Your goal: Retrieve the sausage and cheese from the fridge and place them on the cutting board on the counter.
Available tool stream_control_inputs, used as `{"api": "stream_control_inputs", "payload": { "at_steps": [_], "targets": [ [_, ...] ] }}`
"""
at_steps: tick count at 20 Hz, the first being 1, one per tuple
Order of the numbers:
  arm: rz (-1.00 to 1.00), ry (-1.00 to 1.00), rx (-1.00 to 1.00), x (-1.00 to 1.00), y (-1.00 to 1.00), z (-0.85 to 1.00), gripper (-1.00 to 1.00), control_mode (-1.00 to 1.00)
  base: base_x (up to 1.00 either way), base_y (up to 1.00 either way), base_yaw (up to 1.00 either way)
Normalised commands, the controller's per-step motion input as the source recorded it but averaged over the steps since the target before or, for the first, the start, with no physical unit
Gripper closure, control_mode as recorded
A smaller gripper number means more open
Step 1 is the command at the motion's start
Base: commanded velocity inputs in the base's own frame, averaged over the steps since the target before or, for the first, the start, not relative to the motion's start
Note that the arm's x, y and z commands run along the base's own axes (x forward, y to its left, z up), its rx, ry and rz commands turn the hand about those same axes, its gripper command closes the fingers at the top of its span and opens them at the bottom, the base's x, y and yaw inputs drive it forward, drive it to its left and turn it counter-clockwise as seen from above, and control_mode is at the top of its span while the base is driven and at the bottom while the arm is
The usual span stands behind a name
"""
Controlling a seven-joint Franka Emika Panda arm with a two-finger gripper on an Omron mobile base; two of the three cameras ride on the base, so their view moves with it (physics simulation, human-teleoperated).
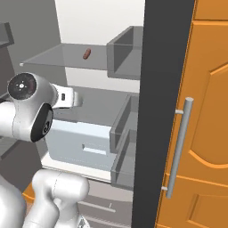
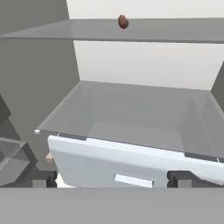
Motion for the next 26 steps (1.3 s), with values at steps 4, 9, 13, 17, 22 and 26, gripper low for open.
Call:
{"api": "stream_control_inputs", "payload": {
  "at_steps": [4,9,13,17,22,26],
  "targets": [
    [0.00,0.00,0.00,0.40,0.06,0.84,-1.00,-1.00,0.00,0.00,0.00],
    [0.00,0.00,0.00,0.35,0.01,0.71,-1.00,-1.00,0.00,0.00,0.00],
    [0.00,0.00,-0.03,0.69,0.09,0.15,-1.00,-1.00,0.00,0.00,0.00],
    [0.00,0.00,-0.04,0.78,0.12,0.13,-1.00,-1.00,0.00,0.00,0.00],
    [0.00,0.00,-0.02,0.89,0.09,0.02,-1.00,-1.00,0.00,0.00,0.00],
    [0.00,0.00,-0.03,0.84,0.01,0.00,-1.00,-1.00,0.00,0.00,0.00]
  ]
}}
